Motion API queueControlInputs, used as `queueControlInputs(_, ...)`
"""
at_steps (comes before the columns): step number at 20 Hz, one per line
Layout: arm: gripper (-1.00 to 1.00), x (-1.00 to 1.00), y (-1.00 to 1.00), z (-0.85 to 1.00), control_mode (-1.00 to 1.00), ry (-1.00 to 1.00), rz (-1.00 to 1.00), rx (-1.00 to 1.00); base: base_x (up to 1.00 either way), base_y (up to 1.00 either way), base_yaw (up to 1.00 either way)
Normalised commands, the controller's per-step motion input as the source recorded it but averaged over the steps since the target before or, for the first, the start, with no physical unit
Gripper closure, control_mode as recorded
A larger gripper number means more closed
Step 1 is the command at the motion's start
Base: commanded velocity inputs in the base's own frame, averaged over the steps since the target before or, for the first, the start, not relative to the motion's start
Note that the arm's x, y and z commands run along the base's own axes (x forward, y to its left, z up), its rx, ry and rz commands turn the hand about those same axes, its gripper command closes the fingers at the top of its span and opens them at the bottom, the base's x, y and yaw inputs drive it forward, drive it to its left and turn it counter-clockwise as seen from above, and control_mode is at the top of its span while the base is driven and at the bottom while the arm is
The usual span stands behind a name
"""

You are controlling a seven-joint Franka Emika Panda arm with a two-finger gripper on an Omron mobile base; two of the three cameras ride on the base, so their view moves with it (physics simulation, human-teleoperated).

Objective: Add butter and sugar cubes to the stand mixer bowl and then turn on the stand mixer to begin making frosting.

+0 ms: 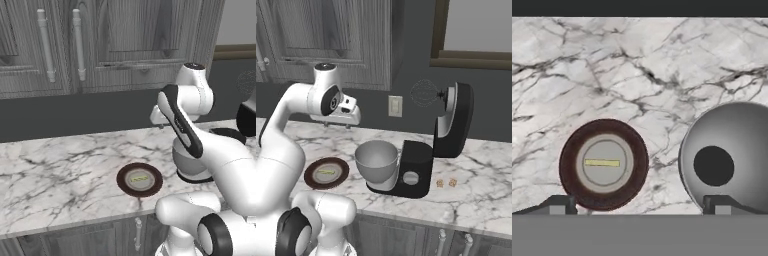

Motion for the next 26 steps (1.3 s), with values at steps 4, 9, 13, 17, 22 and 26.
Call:
queueControlInputs(4, -1.0, -0.16, 0.61, -0.93, -1.0, 0.1, 0.02, -0.14, 0.0, 0.0, 0.0)
queueControlInputs(9, -1.0, 0.0, 0.35, -0.69, -1.0, 0.1, 0.07, -0.09, 0.0, 0.0, 0.0)
queueControlInputs(13, -1.0, 0.0, 0.26, -0.47, -1.0, 0.0, 0.19, -0.05, 0.0, 0.0, 0.0)
queueControlInputs(17, -1.0, 0.03, 0.26, -0.35, -1.0, 0.0, 0.2, -0.09, 0.0, 0.0, 0.0)
queueControlInputs(22, -1.0, 0.2, 0.16, -0.31, -1.0, 0.1, 0.17, -0.1, 0.0, 0.0, 0.0)
queueControlInputs(26, -1.0, 0.42, 0.01, -0.34, -1.0, 0.18, 0.11, -0.09, 0.0, 0.0, 0.0)
